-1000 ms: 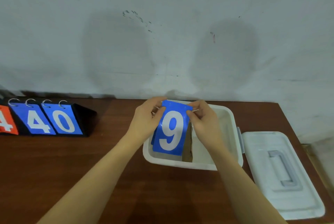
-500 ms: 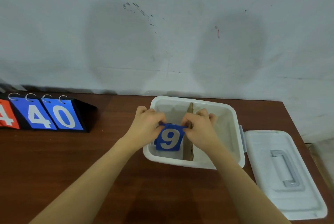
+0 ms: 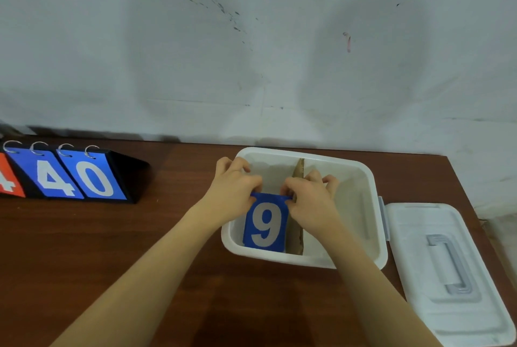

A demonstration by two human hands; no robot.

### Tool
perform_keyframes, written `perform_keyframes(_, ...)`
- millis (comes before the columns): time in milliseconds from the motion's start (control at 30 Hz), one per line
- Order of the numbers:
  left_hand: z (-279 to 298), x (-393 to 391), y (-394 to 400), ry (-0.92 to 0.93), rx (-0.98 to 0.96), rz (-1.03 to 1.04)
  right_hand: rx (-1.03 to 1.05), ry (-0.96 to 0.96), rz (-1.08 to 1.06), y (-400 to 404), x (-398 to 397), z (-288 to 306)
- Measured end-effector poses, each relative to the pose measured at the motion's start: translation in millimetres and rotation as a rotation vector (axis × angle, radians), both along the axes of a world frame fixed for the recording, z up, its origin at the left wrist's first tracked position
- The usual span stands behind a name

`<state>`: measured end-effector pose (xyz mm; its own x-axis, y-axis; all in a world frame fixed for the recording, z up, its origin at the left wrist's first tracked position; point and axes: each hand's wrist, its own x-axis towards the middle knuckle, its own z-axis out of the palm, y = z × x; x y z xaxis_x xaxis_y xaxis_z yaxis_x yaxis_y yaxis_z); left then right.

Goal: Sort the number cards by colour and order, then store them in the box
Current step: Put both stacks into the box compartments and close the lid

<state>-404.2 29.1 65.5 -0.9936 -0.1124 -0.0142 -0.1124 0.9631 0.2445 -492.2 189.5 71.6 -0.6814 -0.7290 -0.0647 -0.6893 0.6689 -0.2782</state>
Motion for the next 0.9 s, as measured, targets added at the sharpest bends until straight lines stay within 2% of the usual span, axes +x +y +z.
perform_keyframes(167,0,-7,2,-0.033,-0.150,-0.035,0.076,0.097,0.029,-1,2,0)
perform_keyframes(300,17,14,7,0.187,-0.043,0.090,-0.046,0.101,-0.028,8,14,16)
perform_keyframes(467,48,77,11,0.327,-0.090,0.285,-0.210,0.086,0.028,2,60,45)
perform_keyframes(667,49,196,6,0.287,-0.118,0.482,-0.361,0.067,0.225,-24,154,47)
perform_keyframes(900,4,338,-20,0.162,-0.158,0.637,-0.213,-0.062,0.435,-68,270,-11)
